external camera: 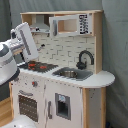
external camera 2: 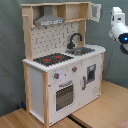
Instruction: Play with the kitchen
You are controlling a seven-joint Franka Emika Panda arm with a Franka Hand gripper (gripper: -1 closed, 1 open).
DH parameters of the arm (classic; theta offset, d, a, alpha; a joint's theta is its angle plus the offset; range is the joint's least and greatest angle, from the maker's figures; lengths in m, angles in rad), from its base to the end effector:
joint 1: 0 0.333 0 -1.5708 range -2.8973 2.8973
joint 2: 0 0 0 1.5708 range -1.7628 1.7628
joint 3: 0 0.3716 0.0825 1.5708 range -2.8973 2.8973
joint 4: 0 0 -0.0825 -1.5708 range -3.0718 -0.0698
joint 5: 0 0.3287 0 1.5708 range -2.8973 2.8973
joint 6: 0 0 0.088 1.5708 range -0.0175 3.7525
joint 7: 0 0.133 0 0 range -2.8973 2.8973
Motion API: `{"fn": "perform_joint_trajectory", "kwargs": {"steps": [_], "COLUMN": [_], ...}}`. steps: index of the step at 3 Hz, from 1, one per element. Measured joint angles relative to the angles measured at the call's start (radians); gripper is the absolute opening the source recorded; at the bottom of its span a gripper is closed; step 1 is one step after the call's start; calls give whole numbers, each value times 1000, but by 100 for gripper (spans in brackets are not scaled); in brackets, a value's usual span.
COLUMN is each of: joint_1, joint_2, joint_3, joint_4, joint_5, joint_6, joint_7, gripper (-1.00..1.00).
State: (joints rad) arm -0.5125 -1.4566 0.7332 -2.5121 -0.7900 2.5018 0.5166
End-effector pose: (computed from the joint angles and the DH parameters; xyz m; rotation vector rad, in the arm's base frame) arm 0.1524 0.2402 0.6582 1.4079 0.0660 1.3099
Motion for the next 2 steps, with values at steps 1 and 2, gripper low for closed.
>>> {"fn": "perform_joint_trajectory", "kwargs": {"steps": [1,2], "joint_1": [-44,-89], "joint_2": [1,2], "joint_3": [-26,-62], "joint_4": [0,-4], "joint_5": [1,1], "joint_6": [77,159], "joint_7": [47,95], "gripper": [100,100]}}
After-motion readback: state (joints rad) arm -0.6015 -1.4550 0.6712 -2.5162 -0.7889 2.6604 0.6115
